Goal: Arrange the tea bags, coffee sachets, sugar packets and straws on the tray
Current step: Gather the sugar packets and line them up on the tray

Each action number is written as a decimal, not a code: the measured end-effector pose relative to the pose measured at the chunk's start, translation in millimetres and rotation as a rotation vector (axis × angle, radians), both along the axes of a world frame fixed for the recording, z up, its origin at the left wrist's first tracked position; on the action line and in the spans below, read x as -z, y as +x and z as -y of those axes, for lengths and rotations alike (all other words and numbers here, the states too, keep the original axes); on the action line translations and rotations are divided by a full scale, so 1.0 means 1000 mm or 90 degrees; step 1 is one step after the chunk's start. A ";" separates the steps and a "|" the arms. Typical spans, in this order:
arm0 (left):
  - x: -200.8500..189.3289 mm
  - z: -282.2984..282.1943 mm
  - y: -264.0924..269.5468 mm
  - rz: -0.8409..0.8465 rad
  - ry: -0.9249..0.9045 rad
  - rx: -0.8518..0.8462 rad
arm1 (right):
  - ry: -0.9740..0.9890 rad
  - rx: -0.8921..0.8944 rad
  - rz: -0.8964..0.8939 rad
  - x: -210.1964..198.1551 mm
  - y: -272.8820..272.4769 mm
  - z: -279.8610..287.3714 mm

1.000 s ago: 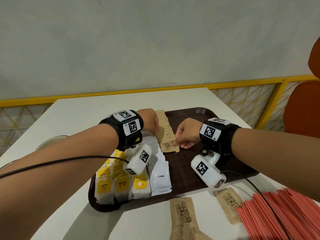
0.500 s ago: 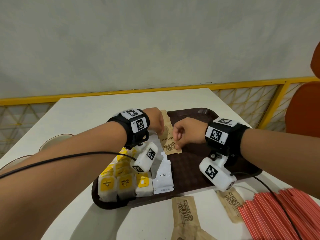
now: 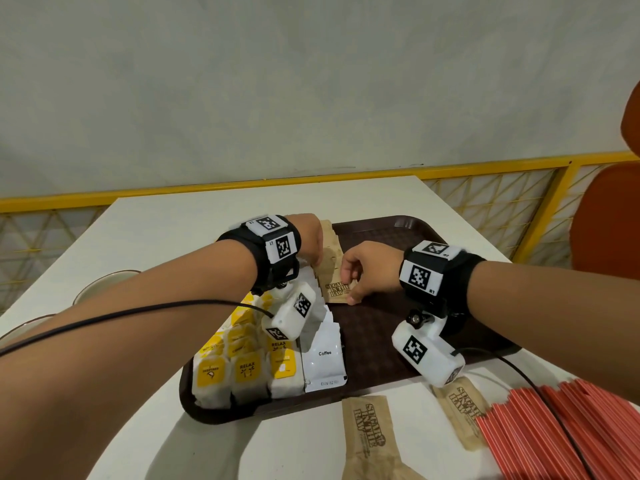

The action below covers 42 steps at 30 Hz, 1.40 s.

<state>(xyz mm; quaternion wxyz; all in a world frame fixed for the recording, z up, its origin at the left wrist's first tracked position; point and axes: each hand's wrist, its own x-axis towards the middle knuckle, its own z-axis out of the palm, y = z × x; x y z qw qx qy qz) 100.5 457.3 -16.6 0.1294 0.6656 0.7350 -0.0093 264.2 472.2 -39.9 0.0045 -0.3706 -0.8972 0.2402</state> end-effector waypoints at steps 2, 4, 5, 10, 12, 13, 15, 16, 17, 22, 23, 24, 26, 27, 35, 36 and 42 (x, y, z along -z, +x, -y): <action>0.001 -0.002 -0.001 -0.022 -0.007 -0.008 | 0.009 0.002 -0.008 0.001 0.000 0.000; 0.002 -0.002 0.002 -0.051 -0.023 -0.012 | 0.008 0.001 -0.009 0.002 -0.001 0.000; 0.003 -0.003 0.003 -0.066 -0.030 -0.012 | 0.007 0.001 -0.010 0.002 -0.001 0.000; 0.003 -0.004 0.011 -0.119 -0.044 -0.007 | -0.003 0.008 -0.018 0.004 -0.001 -0.002; 0.001 -0.004 0.013 -0.132 -0.052 -0.007 | -0.007 0.012 -0.024 0.004 -0.001 -0.002; 0.001 -0.004 0.013 -0.133 -0.058 -0.005 | -0.006 0.017 -0.029 0.004 0.000 -0.002; -0.001 -0.005 0.014 -0.136 -0.065 -0.003 | 0.000 0.027 -0.035 0.004 0.000 -0.001; -0.003 -0.006 0.015 -0.136 -0.061 -0.002 | 0.005 0.030 -0.036 0.004 0.000 0.000; -0.004 -0.007 0.015 -0.135 -0.056 -0.002 | 0.011 0.032 -0.035 0.003 -0.001 0.000; -0.005 -0.006 0.014 -0.126 -0.038 -0.007 | 0.015 0.030 -0.035 0.001 -0.001 0.001; -0.005 -0.006 0.013 -0.120 -0.032 -0.009 | 0.012 0.026 -0.038 0.000 0.000 0.001; -0.004 -0.005 0.012 -0.109 -0.025 -0.013 | 0.005 0.021 -0.046 -0.002 0.001 0.001; -0.005 -0.003 0.008 -0.074 -0.014 -0.030 | -0.017 0.017 -0.083 -0.005 0.004 0.002; -0.007 -0.002 0.006 -0.051 -0.003 -0.040 | -0.025 0.026 -0.111 -0.007 0.007 0.002; -0.024 0.019 -0.010 0.107 0.116 -0.110 | -0.253 0.321 -0.350 0.002 0.016 0.009; -0.023 0.022 -0.010 0.099 0.118 -0.121 | -0.266 0.327 -0.336 0.003 0.014 0.010; -0.018 0.031 -0.012 0.040 0.113 -0.125 | -0.250 0.279 -0.229 0.010 -0.006 0.014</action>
